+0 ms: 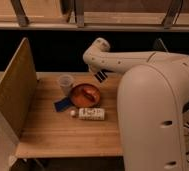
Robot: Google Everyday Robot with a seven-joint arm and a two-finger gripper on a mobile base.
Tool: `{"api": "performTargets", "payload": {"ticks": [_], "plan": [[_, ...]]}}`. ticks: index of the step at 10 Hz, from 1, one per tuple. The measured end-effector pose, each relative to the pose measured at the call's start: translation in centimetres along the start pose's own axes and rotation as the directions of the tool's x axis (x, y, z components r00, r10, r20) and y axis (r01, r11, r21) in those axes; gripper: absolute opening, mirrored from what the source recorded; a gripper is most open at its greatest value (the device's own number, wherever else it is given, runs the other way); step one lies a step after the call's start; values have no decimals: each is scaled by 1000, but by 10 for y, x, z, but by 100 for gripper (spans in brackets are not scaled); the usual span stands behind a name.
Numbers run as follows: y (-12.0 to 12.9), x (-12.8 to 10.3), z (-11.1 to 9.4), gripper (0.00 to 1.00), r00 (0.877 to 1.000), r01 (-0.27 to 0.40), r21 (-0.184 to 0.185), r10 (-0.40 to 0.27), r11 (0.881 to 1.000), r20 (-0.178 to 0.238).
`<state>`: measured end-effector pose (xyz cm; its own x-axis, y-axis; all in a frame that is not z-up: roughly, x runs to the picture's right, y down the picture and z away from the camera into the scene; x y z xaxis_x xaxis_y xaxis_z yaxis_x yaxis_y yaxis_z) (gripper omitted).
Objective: Place the eraser in the ceramic cup
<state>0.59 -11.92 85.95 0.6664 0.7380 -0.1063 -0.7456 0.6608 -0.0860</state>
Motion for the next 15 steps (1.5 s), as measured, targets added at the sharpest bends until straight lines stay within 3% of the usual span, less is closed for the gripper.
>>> {"api": "performTargets", "payload": {"ticks": [7,9,10,11,13,15], "plan": [[0,-2,-1,0,1000,9,1,-9,1000,6],[4,-33,-11,0,996,51,17,-52,999,70],[21,-62,-18,0,988,82,4,-81,997,131],[34,-74,-21,0,983,96,-13,-92,995,161],[68,-97,-26,0,967,123,-72,-104,990,231],[98,-116,-29,0,942,146,-143,-93,979,322]]}}
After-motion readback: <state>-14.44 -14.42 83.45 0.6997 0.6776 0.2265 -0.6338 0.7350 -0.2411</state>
